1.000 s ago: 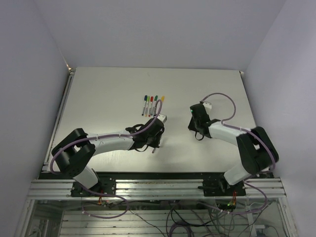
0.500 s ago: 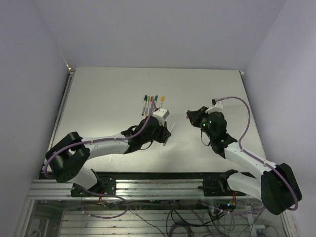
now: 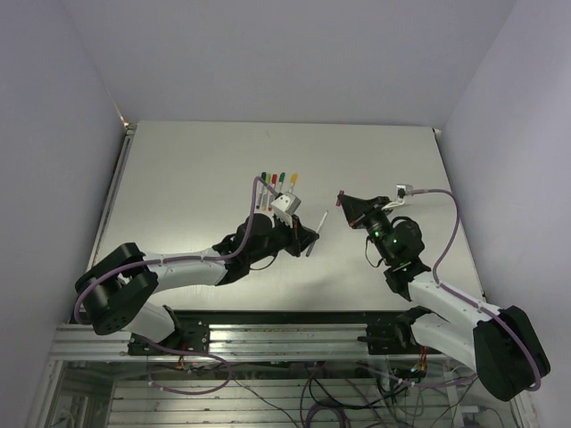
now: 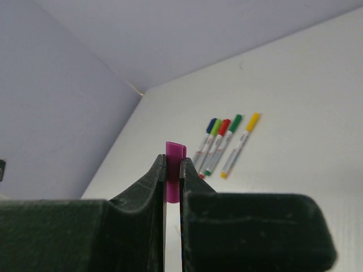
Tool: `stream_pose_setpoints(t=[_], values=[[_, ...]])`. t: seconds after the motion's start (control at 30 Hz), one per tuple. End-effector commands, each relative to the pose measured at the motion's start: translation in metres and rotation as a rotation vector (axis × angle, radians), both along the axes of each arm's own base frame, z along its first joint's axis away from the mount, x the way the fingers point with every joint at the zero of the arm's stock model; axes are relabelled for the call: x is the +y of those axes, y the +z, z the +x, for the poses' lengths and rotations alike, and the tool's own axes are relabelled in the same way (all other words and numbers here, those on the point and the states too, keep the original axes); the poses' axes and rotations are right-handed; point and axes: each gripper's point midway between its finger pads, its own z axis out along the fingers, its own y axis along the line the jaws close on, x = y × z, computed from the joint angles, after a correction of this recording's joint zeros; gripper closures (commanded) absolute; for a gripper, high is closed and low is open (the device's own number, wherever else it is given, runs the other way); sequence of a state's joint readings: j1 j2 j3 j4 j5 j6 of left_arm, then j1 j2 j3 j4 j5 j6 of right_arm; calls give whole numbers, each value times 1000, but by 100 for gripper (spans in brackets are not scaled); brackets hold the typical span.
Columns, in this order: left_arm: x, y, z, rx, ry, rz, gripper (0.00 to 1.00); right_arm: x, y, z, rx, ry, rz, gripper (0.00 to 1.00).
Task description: Insert the pens into the pen caps
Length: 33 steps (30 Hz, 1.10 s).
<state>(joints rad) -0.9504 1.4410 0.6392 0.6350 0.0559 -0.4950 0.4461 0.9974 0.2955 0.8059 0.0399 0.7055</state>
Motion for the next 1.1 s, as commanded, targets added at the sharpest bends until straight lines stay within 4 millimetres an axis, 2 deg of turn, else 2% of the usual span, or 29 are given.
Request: stream_pose_setpoints(t=[0.0,0.3,1.07], values=[[-8,38,-3,-75,-44,-127,93,8,32,-8,-122,61,80,100],[-9,45,-3,-83,-45,-152,93,17,35,-15,-148,127,119,100],[-6,49,-1,-83,-23,-168,93,22,34,-18,-144,158,130,100]])
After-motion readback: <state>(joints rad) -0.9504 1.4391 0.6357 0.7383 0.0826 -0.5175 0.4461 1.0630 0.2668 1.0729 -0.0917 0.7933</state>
